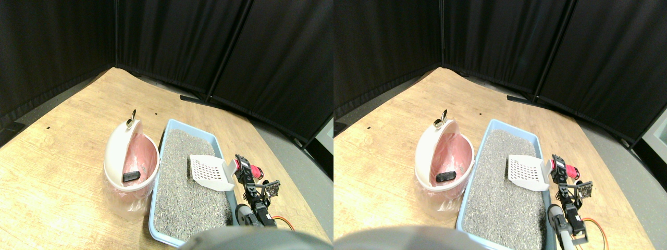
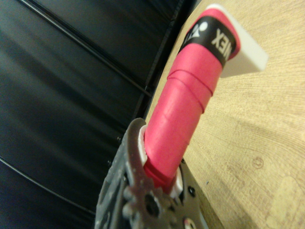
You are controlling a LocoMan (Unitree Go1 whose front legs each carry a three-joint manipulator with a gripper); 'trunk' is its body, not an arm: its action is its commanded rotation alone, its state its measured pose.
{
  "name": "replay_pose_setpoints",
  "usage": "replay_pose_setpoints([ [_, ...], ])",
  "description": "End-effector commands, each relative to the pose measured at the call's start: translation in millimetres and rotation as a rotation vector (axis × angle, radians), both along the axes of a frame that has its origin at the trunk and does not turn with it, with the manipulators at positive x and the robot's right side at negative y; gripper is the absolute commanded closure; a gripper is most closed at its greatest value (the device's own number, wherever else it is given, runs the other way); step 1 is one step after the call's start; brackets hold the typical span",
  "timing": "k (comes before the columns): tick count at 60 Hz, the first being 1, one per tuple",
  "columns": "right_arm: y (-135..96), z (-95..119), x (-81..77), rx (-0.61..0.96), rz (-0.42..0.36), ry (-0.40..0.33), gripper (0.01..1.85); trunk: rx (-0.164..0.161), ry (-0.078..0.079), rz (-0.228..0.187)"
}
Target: Scoop (unimanual)
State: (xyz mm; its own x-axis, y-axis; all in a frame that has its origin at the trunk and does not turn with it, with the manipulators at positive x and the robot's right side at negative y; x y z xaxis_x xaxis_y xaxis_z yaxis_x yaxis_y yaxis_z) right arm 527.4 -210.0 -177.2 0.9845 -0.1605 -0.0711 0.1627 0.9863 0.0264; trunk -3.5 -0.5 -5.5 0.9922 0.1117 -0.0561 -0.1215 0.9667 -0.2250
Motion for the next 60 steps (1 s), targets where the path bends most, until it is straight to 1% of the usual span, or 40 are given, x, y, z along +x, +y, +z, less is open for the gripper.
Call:
replay_pose_setpoints([
  [1,0,-3,-1.5,0.002,-0.025,0.007,1.75,-0.005,0.017,0.014],
  [7,-1,-4,-0.3,-0.008,-0.008,0.016,1.77,-0.010,0.014,0.018],
  [10,-1,-4,-0.1,-0.005,-0.006,0.016,1.77,-0.011,0.018,0.020],
  [13,0,-1,0.6,-0.009,-0.008,0.026,1.80,-0.012,0.018,0.021],
  [14,0,0,0.7,-0.008,-0.009,0.028,1.80,-0.012,0.015,0.024],
  [15,0,1,1.1,-0.002,-0.015,0.032,1.80,-0.012,0.015,0.024],
  [17,0,2,1.4,0.002,-0.013,0.034,1.80,-0.015,0.018,0.026],
  [18,-1,2,2.2,0.012,-0.001,0.035,1.80,-0.015,0.018,0.026],
  [19,-2,4,2.9,0.004,0.014,0.052,1.80,-0.016,0.017,0.028],
  [20,-2,4,2.9,0.004,0.014,0.052,1.80,-0.018,0.016,0.030],
  [21,-2,6,3.1,0.004,0.013,0.065,1.77,-0.020,0.016,0.032],
  [22,-3,7,3.1,0.010,0.006,0.078,1.65,-0.020,0.015,0.033],
  [23,-3,9,3.3,0.012,0.004,0.088,1.47,-0.020,0.015,0.033],
  [24,-3,9,3.4,0.010,0.005,0.097,1.37,-0.022,0.015,0.034],
  [25,-4,11,3.4,0.001,0.011,0.125,1.18,-0.023,0.016,0.035],
  [26,-4,11,3.4,0.001,0.011,0.125,1.18,-0.025,0.017,0.036],
  [27,-4,13,3.4,-0.002,0.011,0.154,1.00,-0.025,0.017,0.036],
  [28,-5,15,3.7,0.002,0.011,0.187,0.91,-0.025,0.016,0.037],
  [29,-5,15,3.7,0.002,0.011,0.187,0.76,-0.026,0.016,0.037],
  [30,-5,17,3.9,0.009,0.015,0.203,0.62,-0.027,0.018,0.037],
  [32,-5,20,3.9,0.021,0.018,0.227,0.49,-0.027,0.018,0.038],
  [34,-5,24,4.8,0.024,0.030,0.255,0.32,-0.029,0.015,0.040],
  [35,-4,25,4.9,0.021,0.035,0.259,0.27,-0.029,0.015,0.040],
  [36,-4,25,4.9,0.021,0.035,0.259,0.27,-0.030,0.015,0.040],
  [38,-4,29,5.7,0.034,0.056,0.274,0.21,-0.033,0.014,0.042],
  [41,-3,31,6.0,0.045,0.068,0.278,0.19,-0.035,0.015,0.043],
  [46,0,37,4.3,0.053,0.081,0.289,0.16,-0.038,0.019,0.043],
  [50,2,42,2.3,0.047,0.091,0.294,0.14,-0.040,0.021,0.042],
  [52,2,43,2.0,0.049,0.092,0.297,0.14,-0.041,0.019,0.042],
  [60,4,51,-5.5,0.045,0.113,0.300,0.14,-0.041,0.020,0.040],
])
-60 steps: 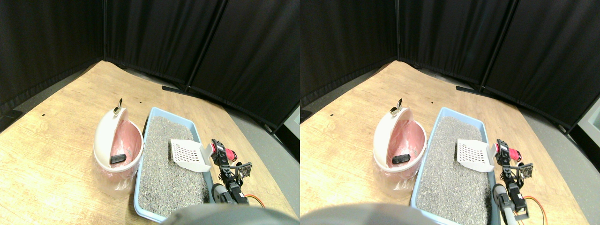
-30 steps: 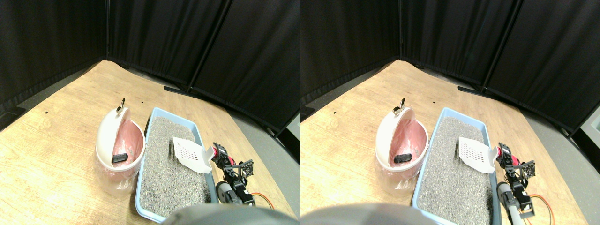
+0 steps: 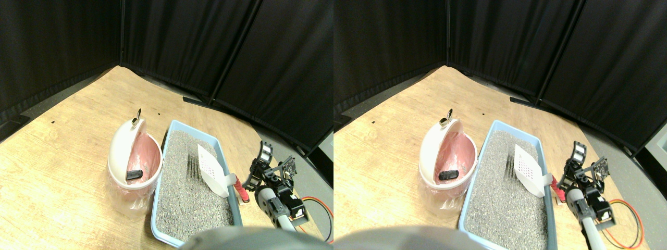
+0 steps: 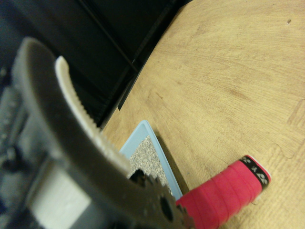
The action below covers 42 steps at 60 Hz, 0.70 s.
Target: Scoop (unimanual)
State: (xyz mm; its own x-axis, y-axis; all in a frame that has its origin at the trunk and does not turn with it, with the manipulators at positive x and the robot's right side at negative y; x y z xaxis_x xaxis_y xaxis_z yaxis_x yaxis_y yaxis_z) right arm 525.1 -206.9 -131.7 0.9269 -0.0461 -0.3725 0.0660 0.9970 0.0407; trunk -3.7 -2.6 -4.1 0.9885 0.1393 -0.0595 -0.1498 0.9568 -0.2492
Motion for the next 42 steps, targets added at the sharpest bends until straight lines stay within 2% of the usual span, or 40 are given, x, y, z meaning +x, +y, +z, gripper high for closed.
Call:
replay_pose_setpoints([
  [1,0,7,-5.1,-0.005,0.013,-0.011,0.15,-0.017,0.020,0.010],
  [6,-2,12,-12.2,-0.011,0.024,-0.019,0.17,-0.012,0.022,0.002],
  [12,-4,18,-20.4,-0.031,0.053,-0.046,0.35,-0.007,0.024,-0.009],
  [17,-8,22,-27.8,-0.010,0.067,-0.106,0.81,0.001,0.024,-0.021],
  [19,-10,23,-31.0,-0.009,0.083,-0.144,1.12,0.003,0.024,-0.023],
  [21,-11,24,-33.4,-0.004,0.080,-0.159,1.30,0.009,0.023,-0.030],
  [23,-12,24,-34.1,-0.004,0.079,-0.163,1.35,0.011,0.024,-0.036],
  [26,-15,25,-38.2,-0.017,0.093,-0.201,1.66,0.015,0.026,-0.044],
  [28,-17,25,-39.8,-0.001,0.103,-0.212,1.80,0.018,0.027,-0.050],
  [33,-21,25,-45.3,-0.019,0.127,-0.256,1.80,0.027,0.029,-0.065],
  [42,-30,25,-54.6,-0.039,0.144,-0.253,1.80,0.046,0.030,-0.093],
])
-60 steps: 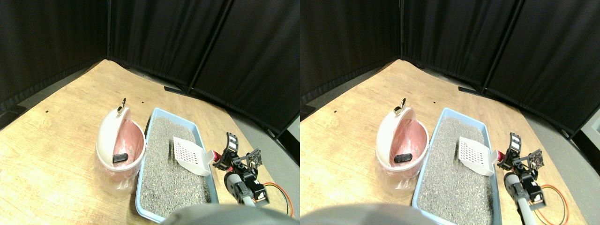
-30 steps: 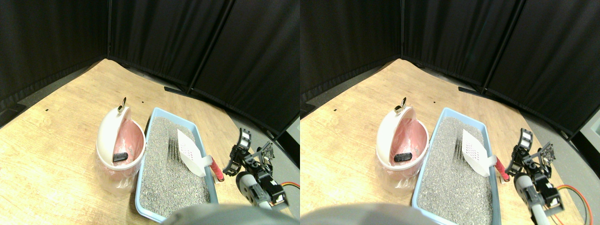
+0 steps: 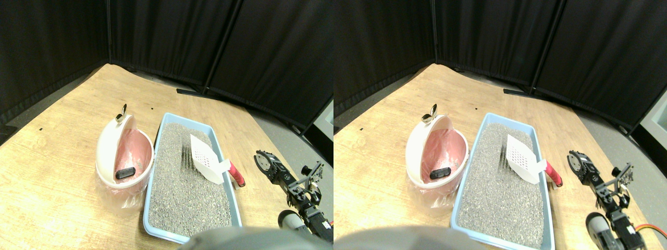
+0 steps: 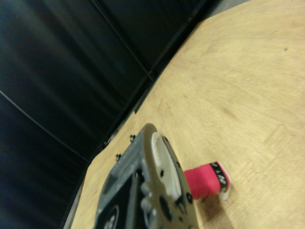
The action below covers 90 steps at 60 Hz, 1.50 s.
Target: Scoop (unimanual)
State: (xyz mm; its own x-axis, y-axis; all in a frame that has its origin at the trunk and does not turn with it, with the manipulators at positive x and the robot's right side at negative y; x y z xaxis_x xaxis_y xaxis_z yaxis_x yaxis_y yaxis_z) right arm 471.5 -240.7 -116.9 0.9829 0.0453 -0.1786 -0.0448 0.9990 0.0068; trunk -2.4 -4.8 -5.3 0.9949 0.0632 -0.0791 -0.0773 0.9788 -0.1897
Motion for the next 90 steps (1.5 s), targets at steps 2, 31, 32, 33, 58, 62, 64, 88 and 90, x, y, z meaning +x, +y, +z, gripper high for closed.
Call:
replay_pose_setpoints([
  [2,1,10,-5.5,-0.014,0.032,-0.052,1.80,-0.007,0.003,-0.021],
  [31,-19,3,-55.9,-0.091,0.030,0.028,1.80,0.014,0.001,-0.067],
  [32,-18,3,-57.3,-0.094,0.036,0.031,1.80,0.012,0.001,-0.067],
  [33,-17,3,-58.7,-0.103,0.040,0.038,1.80,0.011,0.000,-0.066],
  [58,-8,4,-52.8,-0.115,0.077,0.024,1.80,-0.001,-0.004,-0.053],
  [62,-6,5,-50.6,-0.112,0.080,0.017,1.80,-0.001,-0.004,-0.051],
  [64,-6,5,-50.4,-0.112,0.077,0.018,1.80,0.000,-0.004,-0.050],
  [88,-5,5,-48.0,-0.122,0.072,0.012,1.80,-0.004,-0.003,-0.049],
  [90,-5,5,-48.1,-0.122,0.063,0.015,1.80,-0.006,-0.003,-0.049],
])
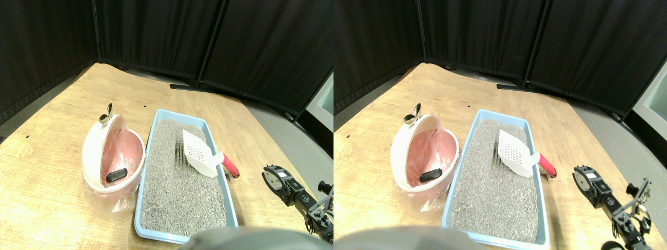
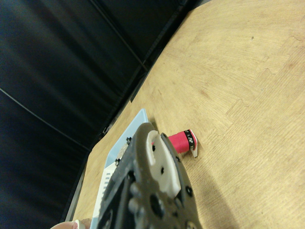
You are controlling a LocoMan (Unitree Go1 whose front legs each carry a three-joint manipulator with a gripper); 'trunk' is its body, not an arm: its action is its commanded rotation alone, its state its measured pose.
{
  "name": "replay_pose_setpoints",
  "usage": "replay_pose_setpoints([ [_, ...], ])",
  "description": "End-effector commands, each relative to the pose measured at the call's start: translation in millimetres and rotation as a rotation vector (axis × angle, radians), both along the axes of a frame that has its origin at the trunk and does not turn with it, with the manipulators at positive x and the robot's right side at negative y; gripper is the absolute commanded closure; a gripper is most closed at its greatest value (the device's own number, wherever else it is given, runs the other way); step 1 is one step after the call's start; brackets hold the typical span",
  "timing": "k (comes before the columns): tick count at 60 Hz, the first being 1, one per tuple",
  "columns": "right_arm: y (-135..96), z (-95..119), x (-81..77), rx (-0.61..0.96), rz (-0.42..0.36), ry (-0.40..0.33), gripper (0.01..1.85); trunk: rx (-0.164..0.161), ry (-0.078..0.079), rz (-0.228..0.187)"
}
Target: Scoop (unimanual)
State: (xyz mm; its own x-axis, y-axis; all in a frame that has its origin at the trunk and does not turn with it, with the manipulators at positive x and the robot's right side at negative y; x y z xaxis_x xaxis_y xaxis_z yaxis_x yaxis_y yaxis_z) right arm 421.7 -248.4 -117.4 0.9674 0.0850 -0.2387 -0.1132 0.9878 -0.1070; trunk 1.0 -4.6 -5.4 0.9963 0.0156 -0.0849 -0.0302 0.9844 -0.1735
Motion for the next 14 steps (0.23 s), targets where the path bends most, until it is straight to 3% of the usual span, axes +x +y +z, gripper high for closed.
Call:
replay_pose_setpoints([
  [1,3.3,5.2,1.8,-0.005,0.001,-0.039,1.80,-0.023,-0.009,0.000],
  [14,2.4,5.1,2.3,-0.001,0.008,-0.038,1.80,-0.023,-0.009,0.000],
])
